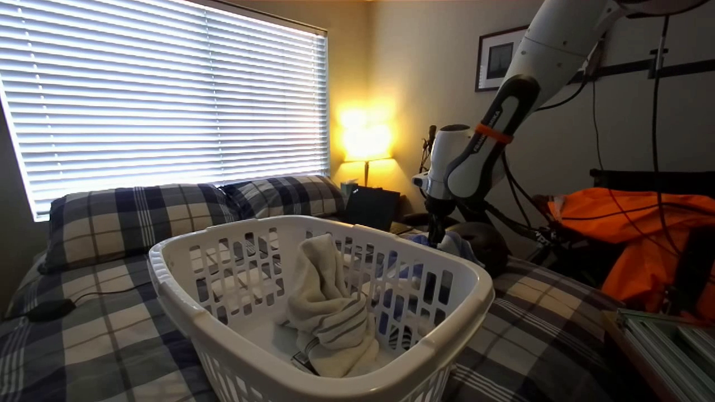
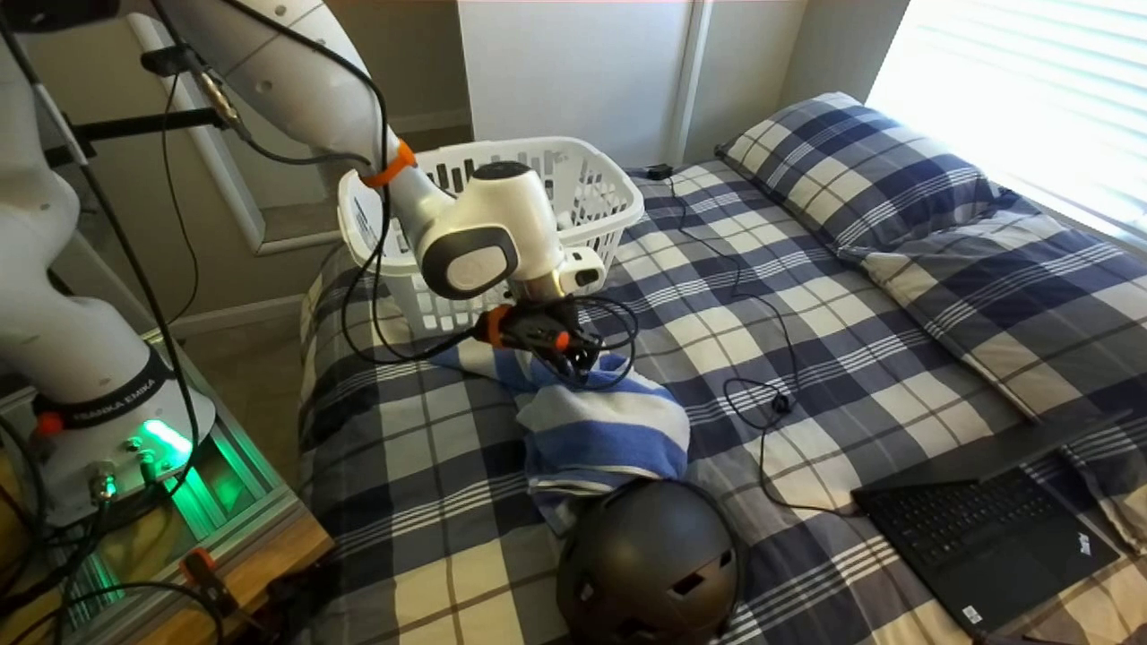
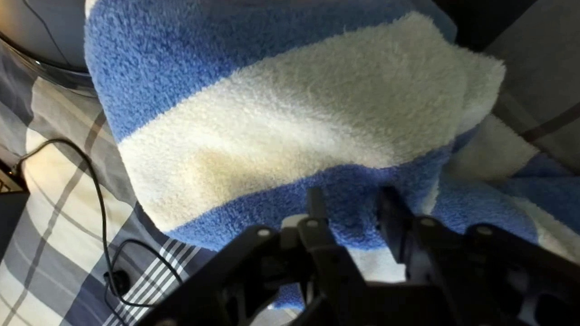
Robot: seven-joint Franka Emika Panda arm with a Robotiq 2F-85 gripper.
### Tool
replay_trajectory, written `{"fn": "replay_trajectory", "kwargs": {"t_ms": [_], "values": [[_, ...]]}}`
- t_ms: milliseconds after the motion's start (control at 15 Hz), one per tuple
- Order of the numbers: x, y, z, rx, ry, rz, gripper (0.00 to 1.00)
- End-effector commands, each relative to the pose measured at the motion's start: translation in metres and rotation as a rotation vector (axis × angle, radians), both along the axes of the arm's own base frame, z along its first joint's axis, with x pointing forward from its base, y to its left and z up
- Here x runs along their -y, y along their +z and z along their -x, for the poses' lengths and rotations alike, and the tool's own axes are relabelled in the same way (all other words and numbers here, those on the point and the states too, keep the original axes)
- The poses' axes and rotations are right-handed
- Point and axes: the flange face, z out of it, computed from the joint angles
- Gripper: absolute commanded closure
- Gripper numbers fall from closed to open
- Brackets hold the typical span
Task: Put the white and blue towel in the basket.
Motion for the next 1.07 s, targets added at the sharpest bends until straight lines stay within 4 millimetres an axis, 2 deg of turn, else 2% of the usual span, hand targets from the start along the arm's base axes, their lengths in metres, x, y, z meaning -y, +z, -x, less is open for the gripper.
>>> {"fn": "replay_trajectory", "kwargs": {"t_ms": [0,267,400,800,867,933,1000], "values": [[0.021,-0.012,-0.017,0.019,0.021,-0.049,0.34],[0.027,-0.022,-0.027,0.036,0.077,-0.125,0.05],[0.029,-0.029,-0.031,0.016,0.110,-0.174,0.00],[0.039,-0.056,-0.033,-0.131,0.132,-0.234,0.00],[0.040,-0.059,-0.033,-0.153,0.125,-0.228,0.25],[0.041,-0.060,-0.034,-0.171,0.117,-0.223,0.26],[0.041,-0.057,-0.033,-0.189,0.107,-0.203,0.32]]}}
